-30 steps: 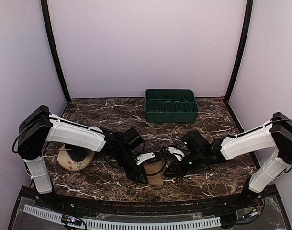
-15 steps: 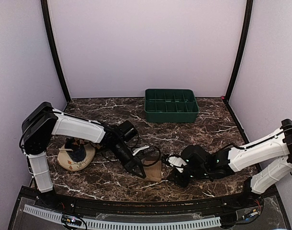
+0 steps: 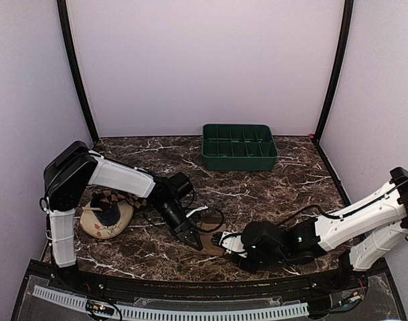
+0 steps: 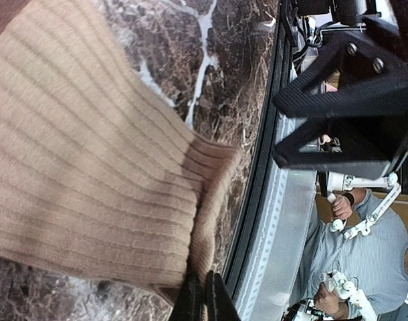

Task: Roll the socks
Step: Roll the sock at the center of the board.

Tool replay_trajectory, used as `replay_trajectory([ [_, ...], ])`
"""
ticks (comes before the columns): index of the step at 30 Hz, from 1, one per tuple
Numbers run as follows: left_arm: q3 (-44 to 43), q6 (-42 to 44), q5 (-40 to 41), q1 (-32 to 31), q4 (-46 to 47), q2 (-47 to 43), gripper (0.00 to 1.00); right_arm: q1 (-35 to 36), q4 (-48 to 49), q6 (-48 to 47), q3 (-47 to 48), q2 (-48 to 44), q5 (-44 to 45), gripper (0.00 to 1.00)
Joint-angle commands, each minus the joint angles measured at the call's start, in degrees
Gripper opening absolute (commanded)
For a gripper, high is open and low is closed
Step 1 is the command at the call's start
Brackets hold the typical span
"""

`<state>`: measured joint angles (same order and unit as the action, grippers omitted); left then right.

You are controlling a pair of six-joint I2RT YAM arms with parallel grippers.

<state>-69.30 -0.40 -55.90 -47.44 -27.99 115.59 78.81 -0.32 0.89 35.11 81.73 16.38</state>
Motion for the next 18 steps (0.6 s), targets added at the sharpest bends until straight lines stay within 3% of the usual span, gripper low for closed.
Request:
replay_trajectory([
  [1,-1.23,1.96,-1.7,1.06,-2.8,0.69,0.0,2.41,-0.04,-5.88,3.08,2.87,3.63,0.39],
  [9,-2.19,2.9,-1.4,2.2,-3.81,2.63,0.0,4.84,0.77,-12.03,7.19,8.87,5.24,0.44],
  [18,-4.79,4.55,-1.04,3.14,-6.13,4.78,0.0,4.98,2.45,-17.71,9.71,14.28,6.58,0.43],
])
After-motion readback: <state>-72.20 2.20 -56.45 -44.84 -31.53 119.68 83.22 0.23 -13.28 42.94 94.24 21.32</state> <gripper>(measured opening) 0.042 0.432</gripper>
